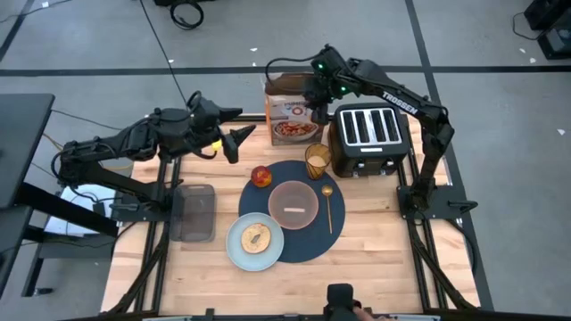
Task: Arrange a breakfast setting
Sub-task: Pour the cereal from the cereal box into the orange bowl
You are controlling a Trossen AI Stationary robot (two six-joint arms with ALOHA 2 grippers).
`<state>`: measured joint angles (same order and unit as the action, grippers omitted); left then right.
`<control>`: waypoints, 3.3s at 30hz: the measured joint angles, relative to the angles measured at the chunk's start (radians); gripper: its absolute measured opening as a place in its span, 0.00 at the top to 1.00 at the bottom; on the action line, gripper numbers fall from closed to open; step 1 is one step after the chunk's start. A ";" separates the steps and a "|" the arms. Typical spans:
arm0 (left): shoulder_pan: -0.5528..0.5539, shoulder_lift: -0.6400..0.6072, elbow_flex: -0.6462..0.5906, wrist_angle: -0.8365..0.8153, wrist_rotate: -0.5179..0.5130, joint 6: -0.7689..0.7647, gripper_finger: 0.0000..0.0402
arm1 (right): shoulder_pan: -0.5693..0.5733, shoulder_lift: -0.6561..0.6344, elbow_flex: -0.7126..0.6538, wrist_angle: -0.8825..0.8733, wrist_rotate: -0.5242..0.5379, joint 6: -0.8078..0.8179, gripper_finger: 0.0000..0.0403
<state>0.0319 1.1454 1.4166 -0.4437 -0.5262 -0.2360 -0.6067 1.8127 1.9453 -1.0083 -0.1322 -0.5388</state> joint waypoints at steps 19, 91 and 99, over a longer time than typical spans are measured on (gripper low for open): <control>0.000 -0.049 0.001 -0.151 -0.029 -0.025 0.22 | 0.041 -0.070 0.089 0.065 0.126 -0.013 0.99; -0.708 0.424 -0.003 0.085 -0.126 -0.697 0.22 | 1.458 -0.193 -0.160 -0.328 0.494 1.313 0.99; -0.735 0.474 -0.004 0.090 -0.128 -0.747 0.22 | 1.458 -0.191 -0.161 -0.309 0.497 1.326 0.92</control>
<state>-0.7036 1.6196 1.4128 -0.3539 -0.6542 -0.9827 0.8509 1.6220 1.7840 -1.3176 0.3653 0.7872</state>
